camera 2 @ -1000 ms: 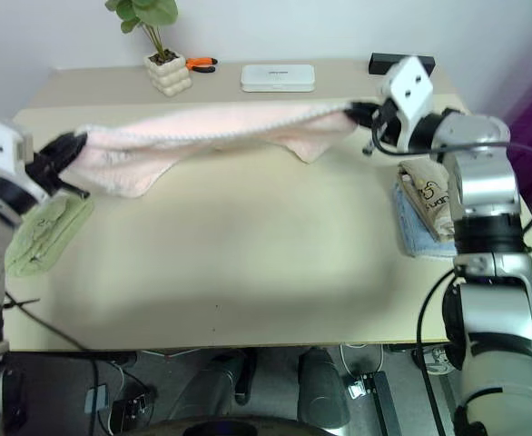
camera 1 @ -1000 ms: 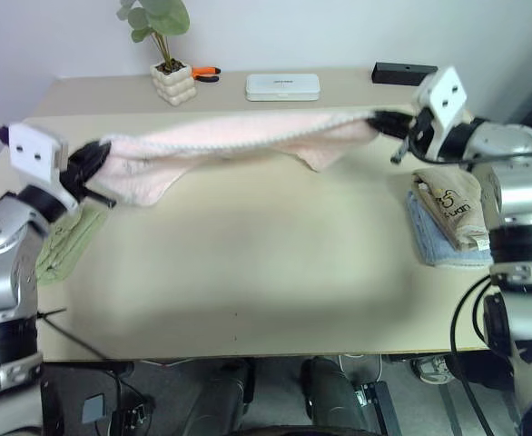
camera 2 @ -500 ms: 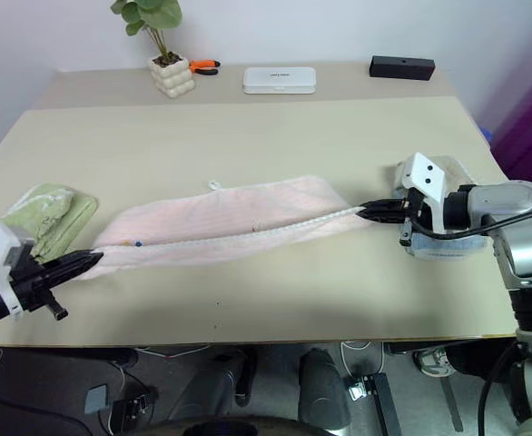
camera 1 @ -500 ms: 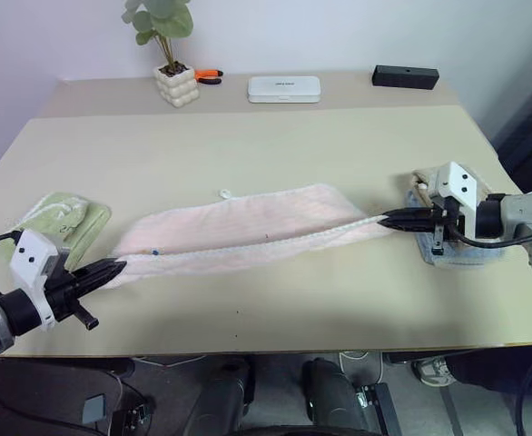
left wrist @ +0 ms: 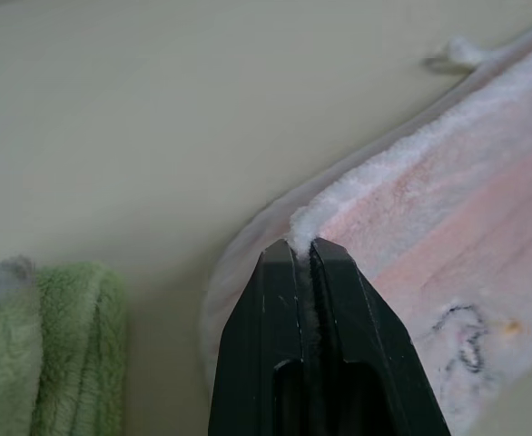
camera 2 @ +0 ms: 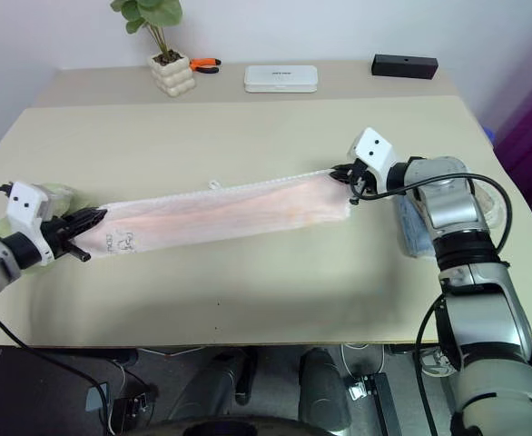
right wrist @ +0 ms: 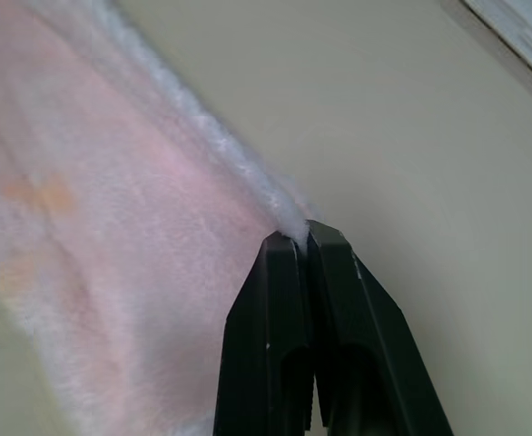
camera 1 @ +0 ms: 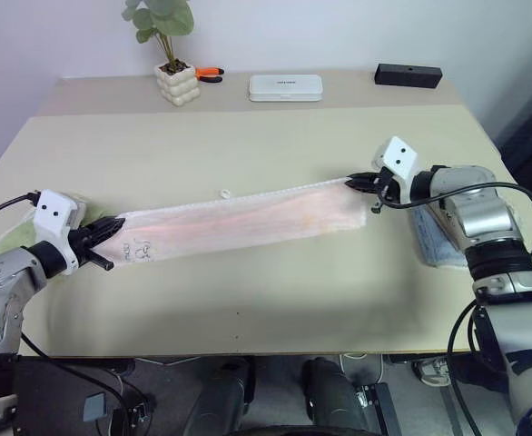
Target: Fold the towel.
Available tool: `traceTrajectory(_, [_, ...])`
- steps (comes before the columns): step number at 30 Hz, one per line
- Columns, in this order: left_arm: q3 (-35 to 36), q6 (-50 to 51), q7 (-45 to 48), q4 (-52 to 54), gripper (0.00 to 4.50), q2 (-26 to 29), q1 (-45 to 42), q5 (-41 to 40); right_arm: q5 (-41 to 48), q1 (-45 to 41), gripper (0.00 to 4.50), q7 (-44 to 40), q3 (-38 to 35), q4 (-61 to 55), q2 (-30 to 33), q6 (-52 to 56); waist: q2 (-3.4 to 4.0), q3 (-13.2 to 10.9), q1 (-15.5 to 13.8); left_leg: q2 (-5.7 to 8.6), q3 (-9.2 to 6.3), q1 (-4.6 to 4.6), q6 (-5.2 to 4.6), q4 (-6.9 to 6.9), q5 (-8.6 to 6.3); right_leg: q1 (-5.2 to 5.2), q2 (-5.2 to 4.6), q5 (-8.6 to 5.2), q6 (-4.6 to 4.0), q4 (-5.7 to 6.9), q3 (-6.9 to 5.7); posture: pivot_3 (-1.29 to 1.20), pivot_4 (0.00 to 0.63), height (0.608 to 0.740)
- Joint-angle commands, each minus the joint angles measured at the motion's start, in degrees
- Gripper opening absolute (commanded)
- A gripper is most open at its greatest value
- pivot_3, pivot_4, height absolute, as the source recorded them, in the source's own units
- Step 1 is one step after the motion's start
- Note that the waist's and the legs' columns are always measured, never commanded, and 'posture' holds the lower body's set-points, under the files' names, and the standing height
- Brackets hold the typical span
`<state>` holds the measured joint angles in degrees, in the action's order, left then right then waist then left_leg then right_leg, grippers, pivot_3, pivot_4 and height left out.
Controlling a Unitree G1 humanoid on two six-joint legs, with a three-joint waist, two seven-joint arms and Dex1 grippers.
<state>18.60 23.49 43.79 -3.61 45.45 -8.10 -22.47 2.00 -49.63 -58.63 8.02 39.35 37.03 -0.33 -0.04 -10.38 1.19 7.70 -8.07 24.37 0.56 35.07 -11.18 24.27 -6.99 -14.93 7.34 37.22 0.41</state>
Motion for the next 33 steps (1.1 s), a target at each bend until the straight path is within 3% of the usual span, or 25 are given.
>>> traceTrajectory(1, [-0.10,-1.68,-1.00,-1.59,0.00,-0.54,-1.40,1.42,-1.60,-3.23,0.03,2.97,-0.80,4.31,-1.52,-3.08,0.00,0.00,-0.02,-0.01,0.01,0.00,-0.04,0.00,-0.02,0.02,0.03,0.03,0.00,0.00,0.02,0.00,0.150,0.740])
traceTrajectory(3, [0.42,-0.87,-2.55,-1.92,0.00,-1.48,-1.61,1.35,-2.34,-3.89,0.58,4.26,-0.86,5.92,-2.43,-3.34,0.00,0.00,-0.01,-0.07,0.03,0.00,-0.12,0.01,-0.07,0.03,0.11,0.12,-0.01,0.00,0.08,0.00,0.150,0.740])
traceTrajectory(6, [1.00,-0.29,-3.67,-1.16,0.94,-1.93,-0.74,1.15,-2.80,-3.78,1.81,5.67,-1.35,5.29,-2.58,-3.35,0.00,0.00,-0.01,-0.10,0.06,0.00,-0.10,0.02,-0.06,0.07,0.16,0.17,-0.01,0.01,0.15,0.00,0.150,0.740])
traceTrajectory(9, [3.19,-1.60,-8.36,-0.73,2.39,-3.24,-0.41,1.89,-3.04,-3.21,3.34,8.16,-2.36,2.92,-1.91,-2.79,0.00,0.00,0.03,-0.13,0.14,0.00,-0.10,0.01,-0.06,0.11,0.19,0.19,-0.02,0.01,0.24,0.00,0.150,0.740])
traceTrajectory(15, [9.07,-3.22,-15.85,3.15,2.39,-9.45,-1.35,-1.33,0.40,1.54,3.34,12.75,-7.84,-9.38,-0.32,6.93,-0.02,0.01,-0.28,-0.16,0.20,0.00,-0.10,0.02,-0.06,0.15,0.20,0.21,-0.02,0.03,0.30,0.00,0.150,0.740])
traceTrajectory(18, [8.06,-3.12,-15.79,11.06,2.43,-12.09,1.82,-2.60,7.76,9.54,4.18,10.96,-12.26,-25.73,0.63,21.93,-0.08,0.05,-0.66,-0.16,0.21,0.03,-0.10,0.07,-0.06,0.12,0.19,0.22,0.00,0.02,0.33,0.00,0.150,0.740])
traceTrajectory(19, [6.39,-3.25,-15.14,14.14,2.43,-12.40,3.46,-2.08,10.42,12.75,4.43,10.74,-13.55,-31.54,0.87,27.07,-0.08,0.05,-0.62,-0.16,0.19,0.07,-0.11,0.06,-0.07,0.12,0.18,0.22,0.00,-0.03,0.35,0.00,0.150,0.740])
traceTrajectory(24, [-5.50,-1.09,-11.70,25.44,2.43,-15.04,7.49,-2.56,23.15,26.30,4.43,13.45,-20.50,-51.59,0.52,49.82,-0.06,0.06,-0.72,-0.17,0.28,0.03,-0.23,0.10,-0.14,0.08,0.18,0.22,0.00,-0.03,0.48,0.00,0.150,0.740])
traceTrajectory(28, [-15.93,-0.99,-5.91,28.93,2.43,-14.36,9.32,-1.13,30.04,29.29,4.43,22.05,-27.28,-55.75,-5.09,64.45,-0.09,0.08,-0.18,-0.36,0.51,-0.05,-0.23,0.18,-0.14,0.05,0.22,0.26,-0.12,-0.07,0.58,0.00,0.150,0.740])
traceTrajectory(33, [-20.83,-0.08,-4.78,29.71,2.43,-16.13,7.42,-2.25,31.30,28.82,4.43,34.08,-31.91,-55.55,-15.43,73.08,-0.08,0.09,-0.43,-0.50,0.59,-0.12,-0.23,0.11,-0.14,0.07,0.32,0.28,-0.14,-0.05,0.65,0.00,0.150,0.740])
